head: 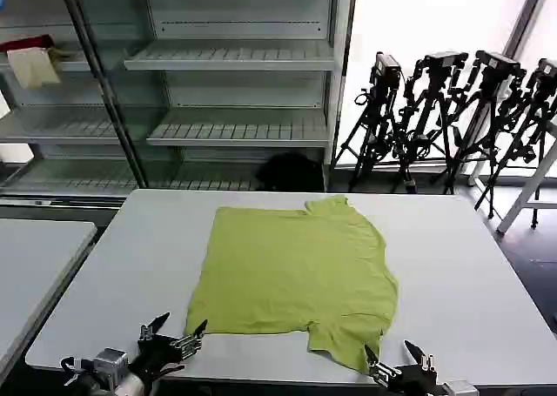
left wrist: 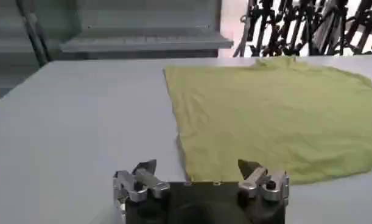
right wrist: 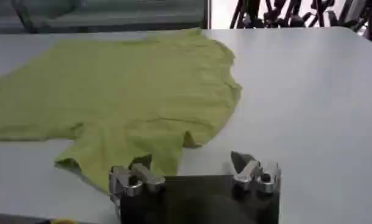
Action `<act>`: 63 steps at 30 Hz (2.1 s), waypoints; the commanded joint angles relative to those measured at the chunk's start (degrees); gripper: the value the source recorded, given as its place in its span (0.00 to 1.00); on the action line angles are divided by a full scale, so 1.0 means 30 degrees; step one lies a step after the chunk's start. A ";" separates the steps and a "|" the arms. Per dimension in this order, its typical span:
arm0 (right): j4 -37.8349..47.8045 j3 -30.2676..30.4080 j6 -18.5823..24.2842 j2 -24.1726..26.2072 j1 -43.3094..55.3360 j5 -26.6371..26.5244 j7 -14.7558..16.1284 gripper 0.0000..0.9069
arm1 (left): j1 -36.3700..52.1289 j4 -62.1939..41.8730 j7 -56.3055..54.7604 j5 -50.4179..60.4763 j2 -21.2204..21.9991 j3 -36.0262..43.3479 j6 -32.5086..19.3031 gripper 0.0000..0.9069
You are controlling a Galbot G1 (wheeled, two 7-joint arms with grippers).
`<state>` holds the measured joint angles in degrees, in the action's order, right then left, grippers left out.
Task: Fold and organize the clothes.
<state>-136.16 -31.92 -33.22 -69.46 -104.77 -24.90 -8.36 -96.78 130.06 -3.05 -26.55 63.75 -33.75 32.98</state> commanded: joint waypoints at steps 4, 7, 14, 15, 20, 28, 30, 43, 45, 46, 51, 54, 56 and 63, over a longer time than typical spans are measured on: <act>0.0268 0.0285 -0.0012 -0.0171 0.0131 0.0053 0.0073 0.38 | -0.0178 -0.0541 -0.0246 0.0484 0.0338 0.0233 0.0021 0.68; 0.0331 0.0499 -0.0007 -0.0244 0.0225 0.0176 0.0216 0.00 | -0.0168 -0.0655 -0.0275 0.0480 0.0398 0.0290 0.0021 0.39; 0.0455 0.0922 -0.0015 -0.0407 0.0629 0.0357 0.0580 0.00 | -0.0167 -0.0611 -0.0203 0.0487 0.0527 0.0469 0.0022 0.01; 0.0443 0.0952 -0.0016 -0.0412 0.0655 0.0359 0.0600 0.00 | -0.0175 -0.0609 -0.0118 0.0553 0.0530 0.0482 0.0020 0.01; 0.0392 0.0955 -0.0025 -0.0402 0.0712 0.0349 0.0656 0.00 | -0.0261 -0.0644 0.0216 0.0734 0.0488 0.0548 0.0029 0.01; 0.0271 0.0771 -0.0025 -0.0399 0.0774 0.0277 0.0720 0.00 | -0.0156 -0.0639 0.0598 0.0711 0.0476 0.0516 0.0042 0.00; 0.0234 0.0704 -0.0021 -0.0405 0.0802 0.0218 0.0734 0.00 | -0.0079 -0.0657 0.0737 0.0706 0.0450 0.0497 0.0037 0.00; -0.0291 -0.0033 -0.0006 -0.1160 0.2704 -0.0922 0.0525 0.00 | 0.2371 -0.0247 0.0810 -0.0850 0.1444 -0.0341 -0.0141 0.00; -0.0151 -0.0041 -0.0023 -0.1364 0.3300 -0.0679 0.0569 0.00 | 0.2873 -0.0182 0.0850 -0.1118 0.1744 -0.0426 0.0016 0.00; -0.0011 -0.0021 -0.0023 -0.1466 0.3681 -0.0536 0.0575 0.00 | 0.3103 -0.0150 0.0877 -0.1208 0.1808 -0.0429 0.0016 0.00; 0.0888 -0.0055 -0.0041 -0.2301 0.5572 0.0050 0.0788 0.00 | 0.4074 -0.0090 0.0899 -0.0919 0.2286 -0.0237 0.0049 0.00; 0.1657 0.0091 -0.0034 -0.2825 0.6803 0.1546 0.1611 0.00 | 0.4547 -0.0561 0.0895 -0.0542 0.2448 -0.0020 0.0067 0.00; 0.2093 0.0200 -0.0027 -0.2989 0.7519 0.2037 0.1970 0.00 | 0.4787 -0.0905 0.0887 -0.0191 0.2632 0.0172 0.0078 0.00; 0.4924 0.0584 -0.0027 -0.3307 1.1030 0.3055 0.3386 0.00 | 0.5909 -0.3276 0.1103 0.1326 0.3074 0.0484 0.0065 0.00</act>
<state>-127.77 -30.42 -33.37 -78.03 -81.41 -19.16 -1.24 -84.31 127.05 -0.29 -26.56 71.46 -32.82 33.14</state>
